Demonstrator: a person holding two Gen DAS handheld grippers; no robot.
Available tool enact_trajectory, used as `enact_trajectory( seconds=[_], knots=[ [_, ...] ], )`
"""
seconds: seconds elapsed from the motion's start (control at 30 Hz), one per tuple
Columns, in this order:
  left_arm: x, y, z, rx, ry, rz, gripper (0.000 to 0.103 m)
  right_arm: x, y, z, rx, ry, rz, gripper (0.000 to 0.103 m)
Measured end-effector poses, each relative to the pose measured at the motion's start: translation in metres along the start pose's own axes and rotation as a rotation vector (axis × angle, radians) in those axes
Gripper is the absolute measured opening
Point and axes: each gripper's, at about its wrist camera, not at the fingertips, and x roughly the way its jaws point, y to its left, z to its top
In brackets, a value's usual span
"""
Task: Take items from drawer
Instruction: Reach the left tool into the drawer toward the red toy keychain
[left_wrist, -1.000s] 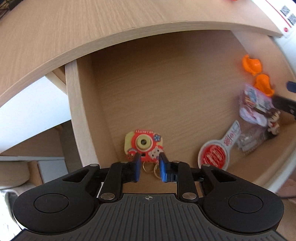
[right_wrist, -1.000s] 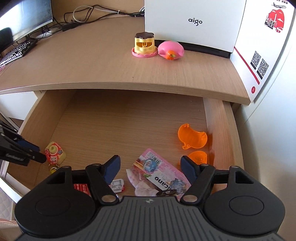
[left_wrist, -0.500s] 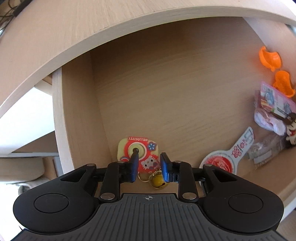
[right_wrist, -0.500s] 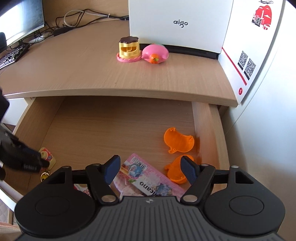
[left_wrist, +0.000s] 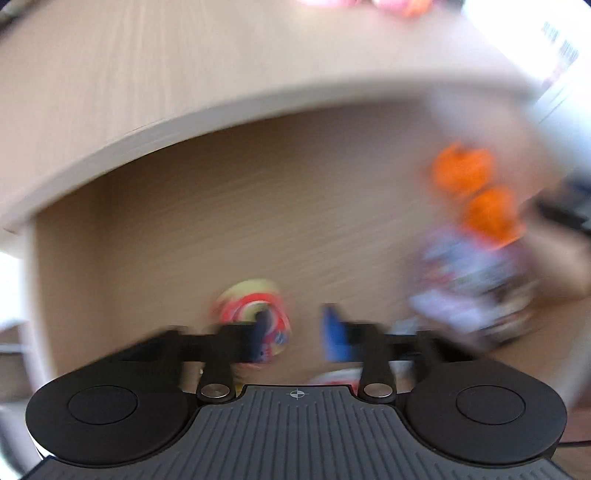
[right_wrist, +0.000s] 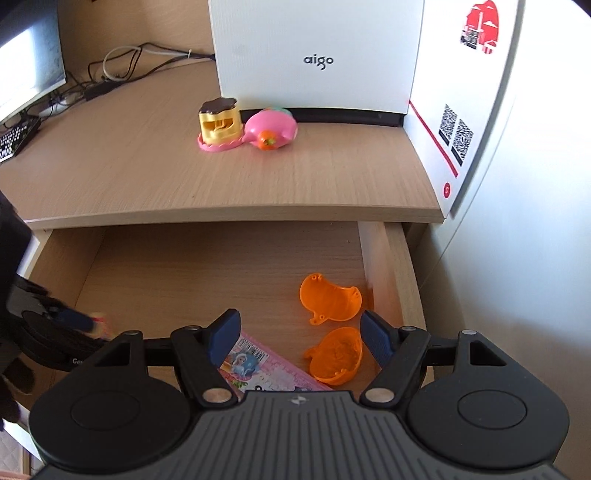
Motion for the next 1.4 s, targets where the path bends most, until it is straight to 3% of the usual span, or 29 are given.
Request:
enact_trajectory(
  seconds=[0.03,0.1,0.23,0.3,0.4,0.47,0.6,0.73,0.83,0.97,1.1,1.27,1.4],
  knots=[
    [-0.008,0.004,0.000,-0.015,-0.025,-0.027,0.019,-0.001,-0.001,0.001,0.003,-0.002,0.001,0.073],
    [-0.022,0.007,-0.004,0.005,-0.061,0.026,0.019,-0.002,-0.002,0.003,0.006,-0.012,0.005,0.073],
    [-0.036,0.033,-0.013,-0.047,-0.034,0.028,0.022,0.000,-0.003,0.006,0.009,-0.014,0.005,0.073],
    [-0.038,0.022,-0.011,0.024,-0.042,0.012,0.022,0.001,-0.002,0.007,0.010,-0.015,0.011,0.073],
    [-0.033,0.002,-0.005,0.215,-0.028,-0.031,0.022,0.002,0.000,0.008,0.009,-0.014,0.024,0.073],
    [-0.021,-0.008,-0.004,0.243,0.006,-0.075,0.023,0.002,0.002,0.008,0.003,-0.015,0.027,0.073],
    [-0.011,0.002,-0.001,0.066,0.049,-0.034,0.024,0.001,0.003,0.006,0.000,-0.015,0.017,0.073],
    [0.002,0.010,-0.003,-0.146,0.103,-0.131,0.024,0.002,0.004,0.005,-0.005,-0.006,0.016,0.073],
    [0.018,0.007,0.002,-0.228,0.114,-0.141,0.025,0.005,0.004,0.004,-0.004,0.005,0.016,0.073],
    [0.024,0.000,0.013,-0.230,0.060,-0.121,0.023,0.006,0.001,0.003,0.008,0.012,0.009,0.073],
    [0.025,-0.015,0.022,-0.080,-0.061,-0.066,0.023,0.008,0.000,0.002,0.010,0.020,0.007,0.073],
    [0.029,-0.010,0.026,-0.179,-0.112,-0.104,0.022,0.011,-0.002,0.001,0.011,0.029,0.006,0.073],
    [0.031,-0.016,0.026,-0.166,-0.171,-0.092,0.021,0.014,-0.004,-0.001,0.016,0.035,-0.002,0.073]
  ],
)
